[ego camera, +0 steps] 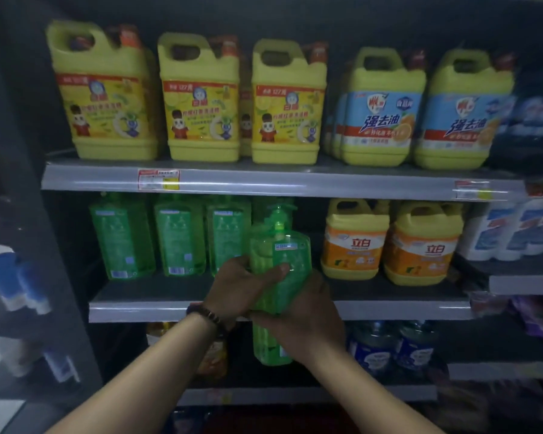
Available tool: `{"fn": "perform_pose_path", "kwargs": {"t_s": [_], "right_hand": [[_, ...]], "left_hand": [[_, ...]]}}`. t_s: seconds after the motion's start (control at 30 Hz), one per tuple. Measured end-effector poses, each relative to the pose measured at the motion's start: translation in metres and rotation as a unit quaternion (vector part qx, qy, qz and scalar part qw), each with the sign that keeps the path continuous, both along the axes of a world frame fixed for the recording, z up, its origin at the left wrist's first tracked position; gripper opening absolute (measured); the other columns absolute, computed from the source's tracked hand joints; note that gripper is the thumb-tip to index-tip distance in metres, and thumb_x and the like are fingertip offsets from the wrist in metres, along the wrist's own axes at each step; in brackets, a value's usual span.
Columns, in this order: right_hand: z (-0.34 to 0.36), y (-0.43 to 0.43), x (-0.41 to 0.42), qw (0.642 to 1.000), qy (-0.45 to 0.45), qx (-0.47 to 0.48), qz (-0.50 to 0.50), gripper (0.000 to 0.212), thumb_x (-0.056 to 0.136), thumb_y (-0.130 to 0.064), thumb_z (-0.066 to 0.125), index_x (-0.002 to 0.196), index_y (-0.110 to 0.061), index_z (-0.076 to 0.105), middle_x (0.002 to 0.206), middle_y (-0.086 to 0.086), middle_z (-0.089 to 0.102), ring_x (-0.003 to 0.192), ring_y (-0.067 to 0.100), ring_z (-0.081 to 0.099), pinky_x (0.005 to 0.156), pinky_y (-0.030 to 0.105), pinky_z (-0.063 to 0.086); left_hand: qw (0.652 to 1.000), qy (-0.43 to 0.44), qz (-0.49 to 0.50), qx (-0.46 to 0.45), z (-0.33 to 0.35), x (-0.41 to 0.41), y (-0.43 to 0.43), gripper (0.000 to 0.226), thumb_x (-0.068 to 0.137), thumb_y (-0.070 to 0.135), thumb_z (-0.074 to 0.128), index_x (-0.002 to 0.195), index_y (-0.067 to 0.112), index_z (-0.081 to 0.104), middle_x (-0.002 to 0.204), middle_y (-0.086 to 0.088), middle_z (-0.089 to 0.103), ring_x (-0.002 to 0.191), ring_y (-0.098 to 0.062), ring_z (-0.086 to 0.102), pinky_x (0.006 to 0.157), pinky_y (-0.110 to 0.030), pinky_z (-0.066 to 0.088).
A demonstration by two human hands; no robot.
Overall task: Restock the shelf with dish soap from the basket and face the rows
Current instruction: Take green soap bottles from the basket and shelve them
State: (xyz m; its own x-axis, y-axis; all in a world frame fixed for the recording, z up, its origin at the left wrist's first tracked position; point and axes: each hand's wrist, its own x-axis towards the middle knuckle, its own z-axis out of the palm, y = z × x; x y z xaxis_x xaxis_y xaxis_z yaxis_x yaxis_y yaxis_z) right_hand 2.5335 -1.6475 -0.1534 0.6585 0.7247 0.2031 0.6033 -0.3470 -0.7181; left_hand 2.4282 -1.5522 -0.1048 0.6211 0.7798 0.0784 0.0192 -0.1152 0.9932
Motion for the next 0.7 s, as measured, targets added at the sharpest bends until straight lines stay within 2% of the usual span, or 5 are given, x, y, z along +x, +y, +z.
{"fn": "perform_pose_path", "kwargs": {"t_s": [0.1, 0.23, 0.33, 0.6, 0.7], "right_hand": [[0.006, 0.008, 0.018, 1.000, 0.024, 0.020, -0.004, 0.107, 0.047, -0.071, 0.087, 0.135, -0.034, 0.038, 0.125, -0.010, 0.055, 0.112, 0.019, 0.064, 0.086, 0.041, 0.057], [0.016, 0.029, 0.037, 0.998, 0.045, 0.044, -0.027, 0.106, 0.034, -0.067, 0.086, 0.127, -0.035, 0.047, 0.115, -0.010, 0.065, 0.103, 0.019, 0.071, 0.087, 0.044, 0.060], [0.025, 0.049, 0.042, 0.997, 0.029, 0.043, -0.054, 0.109, 0.031, -0.067, 0.086, 0.124, -0.031, 0.044, 0.117, -0.005, 0.066, 0.105, 0.024, 0.071, 0.087, 0.044, 0.061], [0.023, 0.097, 0.060, 0.996, -0.007, 0.062, -0.061, 0.110, 0.045, -0.055, 0.098, 0.130, -0.022, 0.038, 0.130, 0.003, 0.057, 0.114, 0.031, 0.066, 0.089, 0.046, 0.060], [0.011, 0.116, 0.064, 0.994, -0.002, 0.090, -0.065, 0.112, 0.050, -0.051, 0.099, 0.137, -0.017, 0.037, 0.135, 0.005, 0.051, 0.117, 0.033, 0.063, 0.089, 0.046, 0.059]], "left_hand": [[0.998, 0.005, -0.037, -0.040, 0.003, 0.004, 0.011, 0.030, 0.097, 0.037, 0.072, 0.114, 0.013, 0.078, 0.111, -0.014, 0.080, 0.102, -0.031, 0.078, 0.094, -0.053, 0.059], [0.994, -0.015, -0.062, -0.084, 0.006, 0.000, 0.029, 0.024, 0.096, 0.024, 0.067, 0.118, 0.017, 0.075, 0.117, -0.024, 0.076, 0.113, -0.047, 0.070, 0.098, -0.064, 0.051], [0.997, 0.024, -0.045, -0.052, 0.003, -0.004, 0.039, 0.023, 0.090, 0.020, 0.064, 0.101, 0.035, 0.078, 0.114, -0.015, 0.078, 0.099, -0.040, 0.072, 0.083, -0.048, 0.052], [0.994, 0.107, -0.027, 0.005, -0.018, 0.001, 0.070, 0.025, 0.106, 0.020, 0.058, 0.127, 0.028, 0.066, 0.115, -0.024, 0.075, 0.092, -0.031, 0.071, 0.072, -0.037, 0.051], [0.994, 0.096, -0.032, 0.042, -0.032, 0.004, 0.078, 0.026, 0.107, 0.016, 0.056, 0.129, 0.024, 0.066, 0.083, -0.022, 0.065, 0.076, -0.025, 0.052, 0.065, -0.034, 0.043]]}}
